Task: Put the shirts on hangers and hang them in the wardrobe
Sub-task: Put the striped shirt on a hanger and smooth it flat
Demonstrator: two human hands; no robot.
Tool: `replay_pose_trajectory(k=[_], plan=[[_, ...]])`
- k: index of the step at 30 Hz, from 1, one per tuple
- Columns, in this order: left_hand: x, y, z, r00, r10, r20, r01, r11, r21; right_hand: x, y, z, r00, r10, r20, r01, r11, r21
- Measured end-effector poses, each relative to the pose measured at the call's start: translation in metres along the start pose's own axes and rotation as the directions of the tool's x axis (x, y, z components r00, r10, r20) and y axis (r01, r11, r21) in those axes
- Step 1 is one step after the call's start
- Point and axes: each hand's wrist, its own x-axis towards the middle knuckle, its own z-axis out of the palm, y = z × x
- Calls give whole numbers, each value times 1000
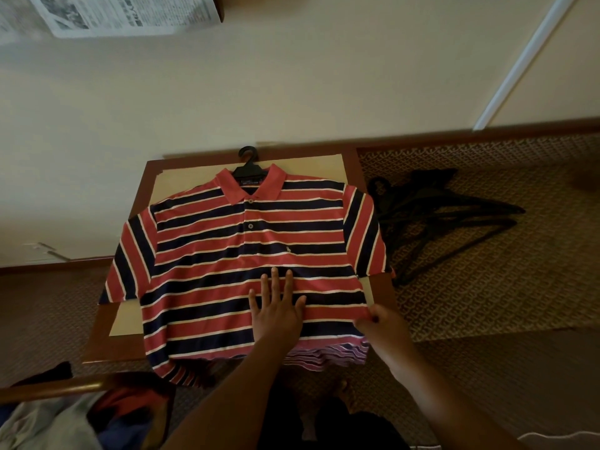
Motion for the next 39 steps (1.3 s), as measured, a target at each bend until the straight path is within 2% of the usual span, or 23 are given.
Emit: replay_pose_trajectory(k=[3,7,10,13,16,18,19,21,23,25,27,31,35,37,39], plan=[[-1,-1,0,1000,4,4,-4,1000,-2,2,-3,6,995,23,99,-31,997,75],[0,-4,-3,1000,22,16,-22,1000,-5,6,-7,9,960,169,223,-241,903,356],[0,-6,-4,999,29,17,-29,1000,-4,9,-1,3,956,202,214,-273,877,395],[1,-6,-4,999,29,18,-29,1000,1,6,0,-1,985,150,89,-162,975,152],[-1,-5,-2,1000,18,-8,-18,1000,-6,9,5,-2,986,-84,-145,61,985,-160],[-6,-7,2,999,15,-46,-15,1000,-6,12,5,6,910,-347,-228,256,901,-350],[-9,-8,5,998,24,-54,-23,1000,5,15,6,15,849,-482,-216,341,813,-471],[-14,-10,11,997,40,-58,-39,999,19,18,2,41,782,-613,-112,438,668,-601],[-17,-13,15,998,34,-58,-33,999,14,28,4,63,777,-629,39,473,542,-695],[-17,-17,14,998,19,-62,-19,1000,7,41,13,75,799,-583,150,441,398,-804],[-19,-28,13,997,10,-76,-11,1000,-9,51,24,73,827,-535,172,381,309,-871],[-28,-93,8,995,-40,-92,39,999,-5,59,32,63,824,-528,206,362,212,-908],[-41,-170,-2,981,-163,-106,156,985,-69,56,28,66,840,-515,168,320,223,-921],[-45,-182,-9,987,-123,-107,115,990,-79,47,18,78,855,-510,95,279,297,-913],[-44,-181,-8,988,-84,-128,75,994,-73,34,3,110,837,-540,82,312,349,-884]])
